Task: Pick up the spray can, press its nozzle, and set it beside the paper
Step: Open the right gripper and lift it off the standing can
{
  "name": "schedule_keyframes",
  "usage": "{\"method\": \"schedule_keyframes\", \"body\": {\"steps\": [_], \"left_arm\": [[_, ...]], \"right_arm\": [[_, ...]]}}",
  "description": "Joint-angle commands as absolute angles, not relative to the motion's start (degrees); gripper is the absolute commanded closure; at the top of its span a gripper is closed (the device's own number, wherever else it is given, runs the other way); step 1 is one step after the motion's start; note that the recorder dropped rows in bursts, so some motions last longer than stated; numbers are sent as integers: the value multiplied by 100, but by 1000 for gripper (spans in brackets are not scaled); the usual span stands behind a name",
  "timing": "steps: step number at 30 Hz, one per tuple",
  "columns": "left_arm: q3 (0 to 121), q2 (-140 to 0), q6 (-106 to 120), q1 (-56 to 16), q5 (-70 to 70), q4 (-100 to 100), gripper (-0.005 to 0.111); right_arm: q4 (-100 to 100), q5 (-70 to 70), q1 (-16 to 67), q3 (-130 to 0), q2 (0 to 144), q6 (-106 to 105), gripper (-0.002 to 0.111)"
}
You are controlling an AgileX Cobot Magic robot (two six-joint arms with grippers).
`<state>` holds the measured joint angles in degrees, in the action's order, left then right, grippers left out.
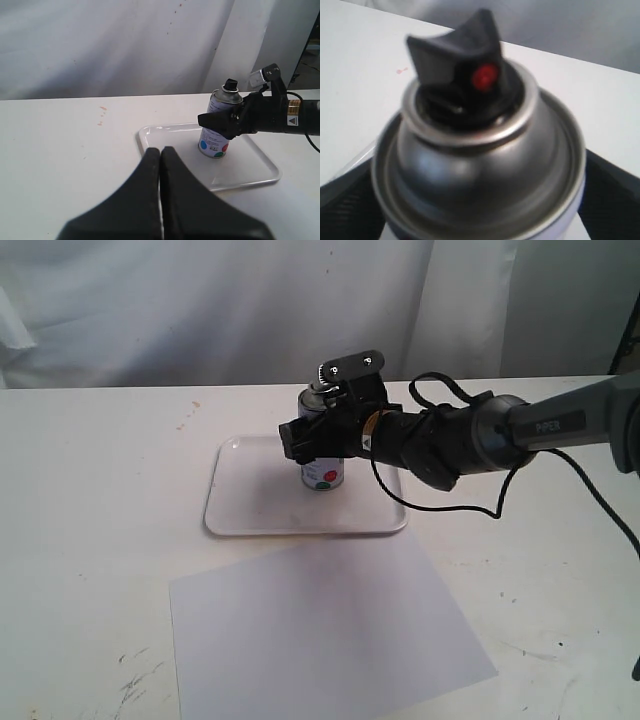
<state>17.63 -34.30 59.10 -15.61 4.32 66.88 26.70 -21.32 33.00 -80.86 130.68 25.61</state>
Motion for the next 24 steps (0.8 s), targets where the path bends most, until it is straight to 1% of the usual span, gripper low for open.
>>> {"method": "schedule_keyframes", "body": {"steps": [1, 8, 17, 24], "left_arm": [[1754, -3400, 5918, -1590, 451, 6668, 107], [1754, -3400, 5918, -1590, 451, 6668, 107], [1754, -3400, 5918, -1590, 451, 6668, 107], [1754, -3400, 5911, -1590, 461, 6668, 107]], "right_arm": [[2658, -1875, 3300, -8104, 12823, 2591, 26], [2658, -1103, 3335, -8104, 12362, 2837, 26], [2823, -891, 3699, -8104, 12077, 2848, 26], [2823, -553, 3673, -8104, 11691, 2712, 26]]}}
